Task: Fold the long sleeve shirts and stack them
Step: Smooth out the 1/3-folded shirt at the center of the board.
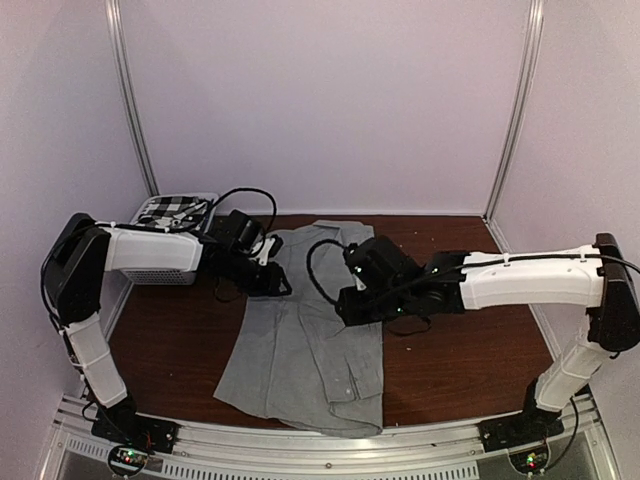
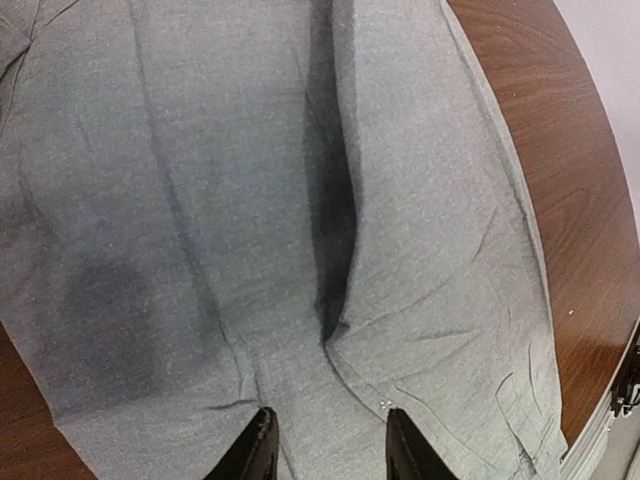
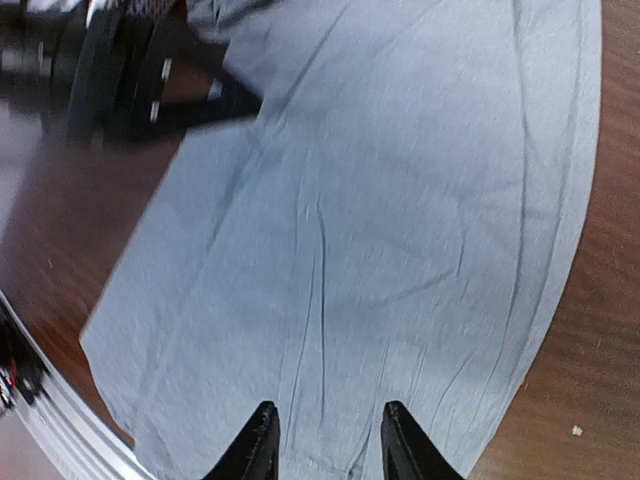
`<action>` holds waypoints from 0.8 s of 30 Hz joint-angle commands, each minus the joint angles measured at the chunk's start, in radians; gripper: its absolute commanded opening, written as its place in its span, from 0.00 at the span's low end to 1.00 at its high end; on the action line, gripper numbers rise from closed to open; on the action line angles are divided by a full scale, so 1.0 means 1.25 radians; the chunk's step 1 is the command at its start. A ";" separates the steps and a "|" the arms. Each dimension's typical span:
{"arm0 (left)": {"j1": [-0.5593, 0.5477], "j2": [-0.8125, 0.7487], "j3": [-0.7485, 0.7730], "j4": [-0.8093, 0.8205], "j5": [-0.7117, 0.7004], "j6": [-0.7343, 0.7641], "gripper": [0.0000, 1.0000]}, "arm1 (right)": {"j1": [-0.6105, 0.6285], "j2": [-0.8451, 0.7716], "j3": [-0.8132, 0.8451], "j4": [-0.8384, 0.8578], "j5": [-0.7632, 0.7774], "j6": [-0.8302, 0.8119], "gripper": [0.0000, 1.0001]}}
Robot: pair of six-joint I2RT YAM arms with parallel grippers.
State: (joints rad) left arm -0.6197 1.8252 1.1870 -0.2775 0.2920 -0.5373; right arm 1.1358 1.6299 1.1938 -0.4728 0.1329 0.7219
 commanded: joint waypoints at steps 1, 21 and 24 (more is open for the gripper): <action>0.017 -0.052 -0.044 0.026 -0.028 -0.014 0.38 | -0.114 -0.019 -0.028 0.203 -0.103 -0.066 0.35; 0.021 -0.120 -0.120 0.054 0.023 -0.071 0.38 | -0.339 0.445 0.276 0.435 -0.494 -0.085 0.22; 0.021 -0.087 -0.070 0.058 0.054 -0.073 0.37 | -0.370 0.496 0.317 0.437 -0.501 -0.069 0.20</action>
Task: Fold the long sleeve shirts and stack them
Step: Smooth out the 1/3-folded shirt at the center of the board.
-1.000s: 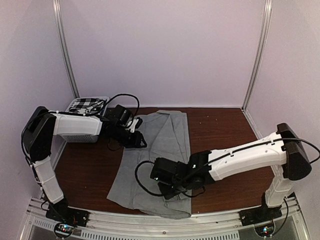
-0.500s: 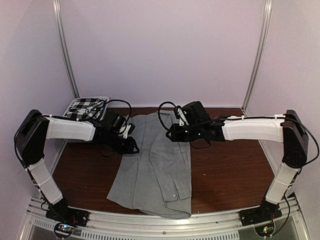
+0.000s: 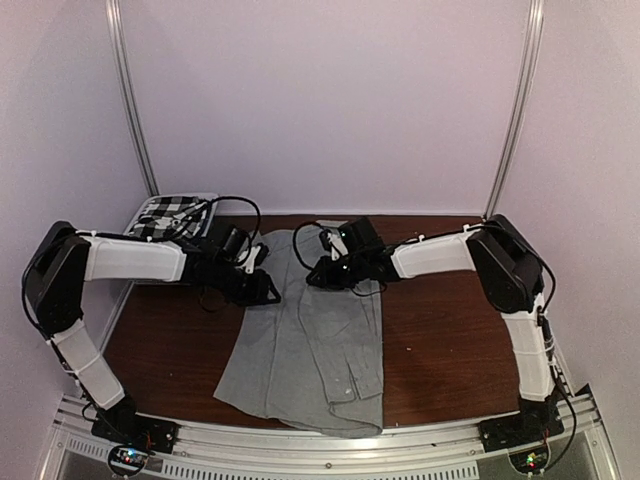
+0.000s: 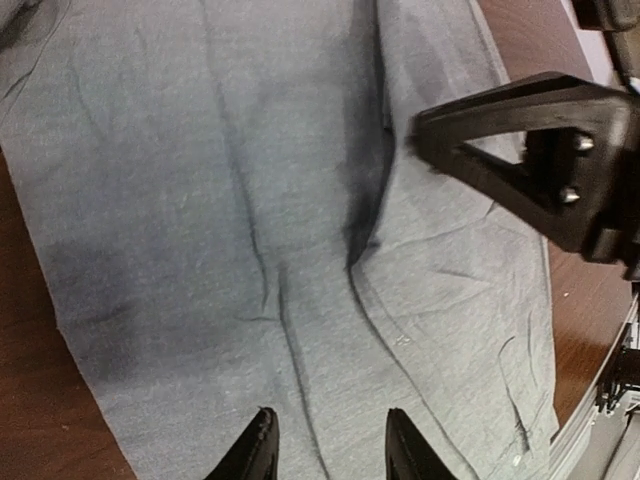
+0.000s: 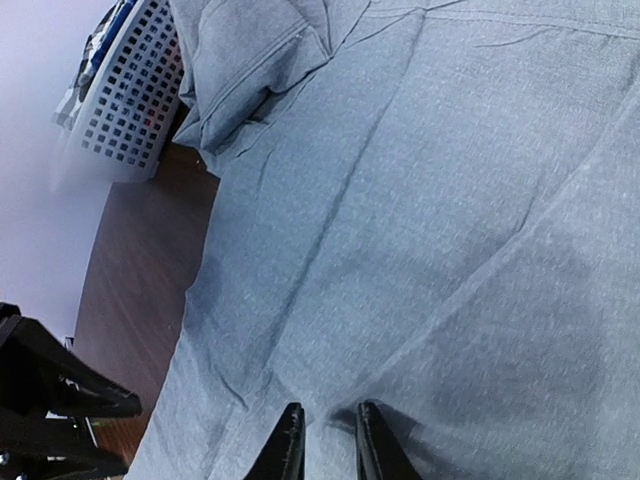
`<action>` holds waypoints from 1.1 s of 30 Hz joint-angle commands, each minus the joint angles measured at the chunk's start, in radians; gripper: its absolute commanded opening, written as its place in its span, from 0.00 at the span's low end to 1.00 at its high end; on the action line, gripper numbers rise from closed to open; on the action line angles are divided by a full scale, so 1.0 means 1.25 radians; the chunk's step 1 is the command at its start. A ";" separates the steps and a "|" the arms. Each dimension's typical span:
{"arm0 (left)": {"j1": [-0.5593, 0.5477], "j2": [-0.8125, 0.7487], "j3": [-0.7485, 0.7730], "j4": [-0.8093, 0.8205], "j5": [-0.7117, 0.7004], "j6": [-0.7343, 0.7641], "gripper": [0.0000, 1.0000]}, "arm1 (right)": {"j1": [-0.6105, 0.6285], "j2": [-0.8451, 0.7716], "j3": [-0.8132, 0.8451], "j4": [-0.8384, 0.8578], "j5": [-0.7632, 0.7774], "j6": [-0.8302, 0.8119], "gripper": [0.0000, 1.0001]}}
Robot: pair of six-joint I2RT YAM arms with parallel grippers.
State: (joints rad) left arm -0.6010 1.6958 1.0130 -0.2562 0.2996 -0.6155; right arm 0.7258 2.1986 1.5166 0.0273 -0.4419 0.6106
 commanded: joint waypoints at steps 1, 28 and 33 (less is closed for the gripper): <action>0.005 0.030 0.087 0.045 0.053 -0.011 0.37 | -0.051 0.057 0.072 0.038 -0.044 0.026 0.19; -0.002 0.446 0.433 0.037 0.100 -0.018 0.35 | -0.189 0.327 0.377 -0.016 -0.139 0.111 0.17; -0.001 0.446 0.440 -0.002 0.066 -0.003 0.35 | -0.218 0.353 0.400 -0.016 -0.172 0.114 0.17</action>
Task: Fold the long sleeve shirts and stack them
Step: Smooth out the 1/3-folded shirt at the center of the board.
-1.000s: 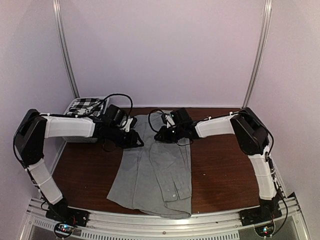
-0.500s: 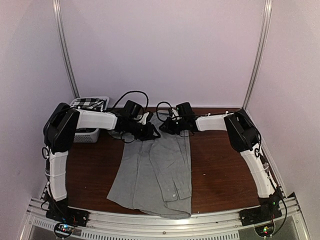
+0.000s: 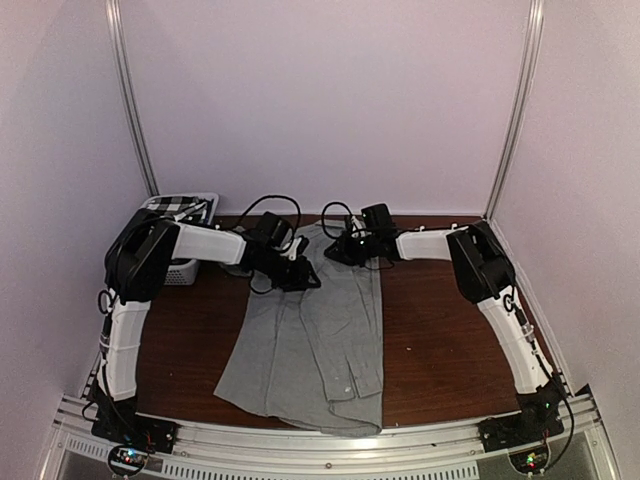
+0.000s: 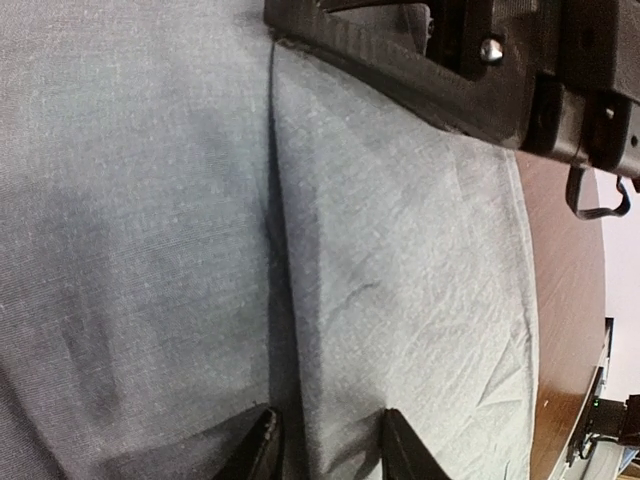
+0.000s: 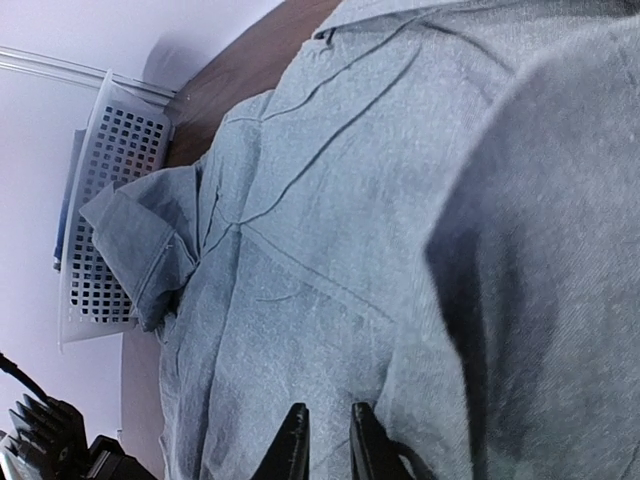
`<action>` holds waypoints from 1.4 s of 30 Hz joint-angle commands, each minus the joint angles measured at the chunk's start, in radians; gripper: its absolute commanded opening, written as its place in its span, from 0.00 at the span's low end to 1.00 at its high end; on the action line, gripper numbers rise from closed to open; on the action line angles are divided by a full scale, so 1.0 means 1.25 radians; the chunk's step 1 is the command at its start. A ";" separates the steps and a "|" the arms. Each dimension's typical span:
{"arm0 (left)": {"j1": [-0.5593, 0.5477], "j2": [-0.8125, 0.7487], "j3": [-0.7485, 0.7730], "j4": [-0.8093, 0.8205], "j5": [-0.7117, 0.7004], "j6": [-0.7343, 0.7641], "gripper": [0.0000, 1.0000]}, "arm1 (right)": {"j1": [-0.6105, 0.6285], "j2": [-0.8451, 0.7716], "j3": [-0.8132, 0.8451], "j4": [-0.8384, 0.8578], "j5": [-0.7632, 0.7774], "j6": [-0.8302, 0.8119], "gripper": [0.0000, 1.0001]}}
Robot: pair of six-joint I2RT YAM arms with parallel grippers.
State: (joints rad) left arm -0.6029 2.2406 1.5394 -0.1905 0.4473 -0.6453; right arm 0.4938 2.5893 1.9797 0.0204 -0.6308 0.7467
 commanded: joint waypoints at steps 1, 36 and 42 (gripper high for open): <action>0.000 0.009 0.025 -0.061 -0.057 0.024 0.35 | -0.038 0.048 0.040 -0.010 -0.036 0.006 0.18; -0.011 0.008 0.072 -0.046 0.075 0.159 0.70 | -0.012 -0.092 -0.064 -0.024 -0.071 -0.075 0.28; -0.012 0.015 0.060 -0.049 0.105 0.182 0.71 | -0.015 -0.051 -0.025 -0.040 -0.067 -0.071 0.28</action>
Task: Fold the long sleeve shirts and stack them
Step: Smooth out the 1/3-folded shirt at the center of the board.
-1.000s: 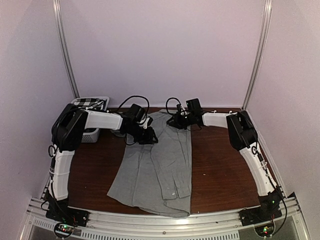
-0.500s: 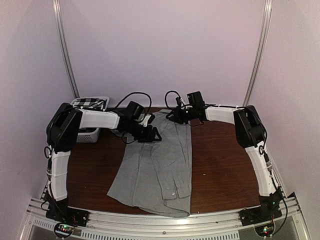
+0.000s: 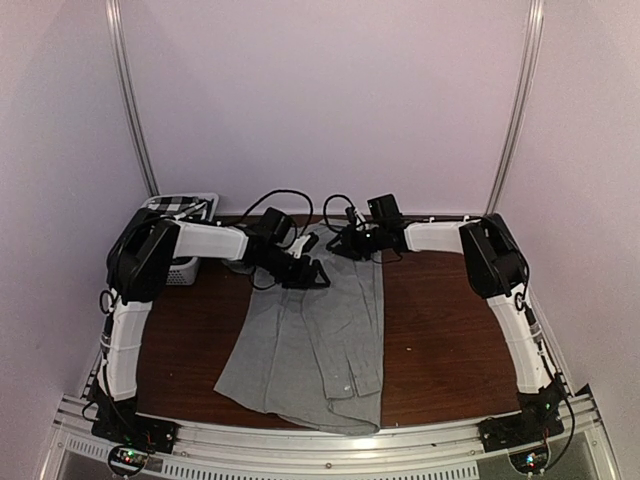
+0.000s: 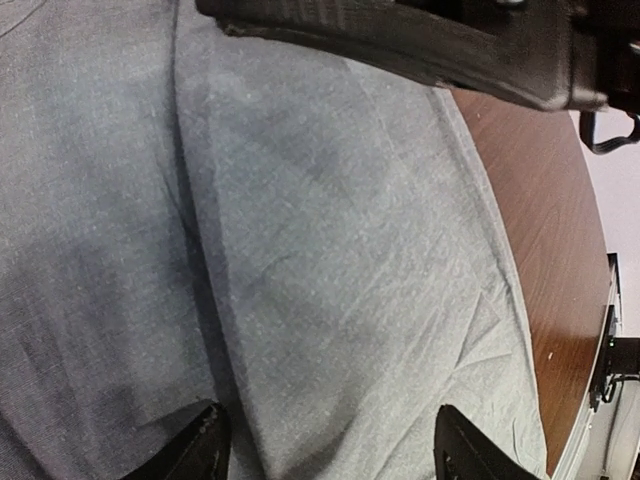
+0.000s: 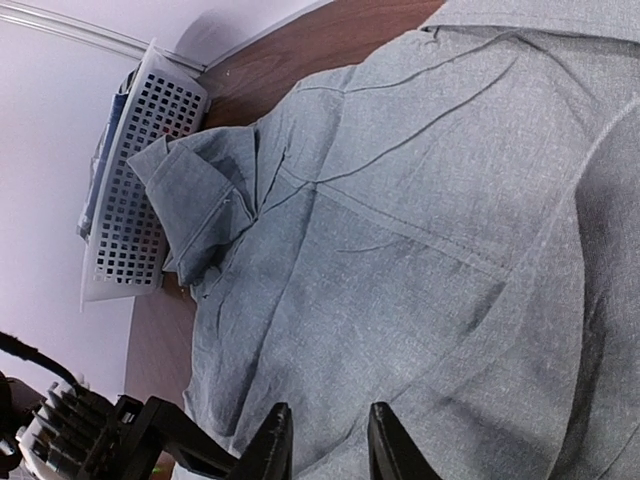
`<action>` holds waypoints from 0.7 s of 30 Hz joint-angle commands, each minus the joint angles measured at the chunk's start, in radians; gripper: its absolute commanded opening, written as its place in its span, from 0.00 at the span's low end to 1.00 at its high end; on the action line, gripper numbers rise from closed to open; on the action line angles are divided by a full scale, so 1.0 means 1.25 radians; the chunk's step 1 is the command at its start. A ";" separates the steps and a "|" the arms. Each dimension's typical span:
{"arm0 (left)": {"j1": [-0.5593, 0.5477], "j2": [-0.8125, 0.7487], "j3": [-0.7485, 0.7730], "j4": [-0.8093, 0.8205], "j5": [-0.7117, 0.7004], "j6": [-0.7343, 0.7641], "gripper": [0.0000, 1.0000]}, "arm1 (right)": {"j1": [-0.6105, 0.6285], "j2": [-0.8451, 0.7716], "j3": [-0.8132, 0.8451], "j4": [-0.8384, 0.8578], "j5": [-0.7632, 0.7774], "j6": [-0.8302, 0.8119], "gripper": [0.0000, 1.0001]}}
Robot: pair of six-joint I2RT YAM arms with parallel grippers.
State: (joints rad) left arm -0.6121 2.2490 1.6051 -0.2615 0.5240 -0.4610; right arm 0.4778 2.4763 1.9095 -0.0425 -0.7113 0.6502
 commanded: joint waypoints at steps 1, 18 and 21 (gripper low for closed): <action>-0.006 0.008 0.008 0.004 0.056 0.039 0.71 | -0.003 0.045 0.037 0.008 -0.003 0.007 0.28; -0.013 -0.075 -0.029 -0.101 0.093 0.072 0.48 | -0.025 0.083 0.053 0.021 0.018 0.031 0.27; -0.013 -0.097 -0.038 -0.115 0.075 0.065 0.43 | -0.025 0.084 0.054 0.019 0.022 0.030 0.27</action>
State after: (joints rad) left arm -0.6239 2.2147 1.5723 -0.3790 0.6376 -0.3847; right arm 0.4576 2.5587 1.9556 -0.0280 -0.7128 0.6846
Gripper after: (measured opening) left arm 0.454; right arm 0.269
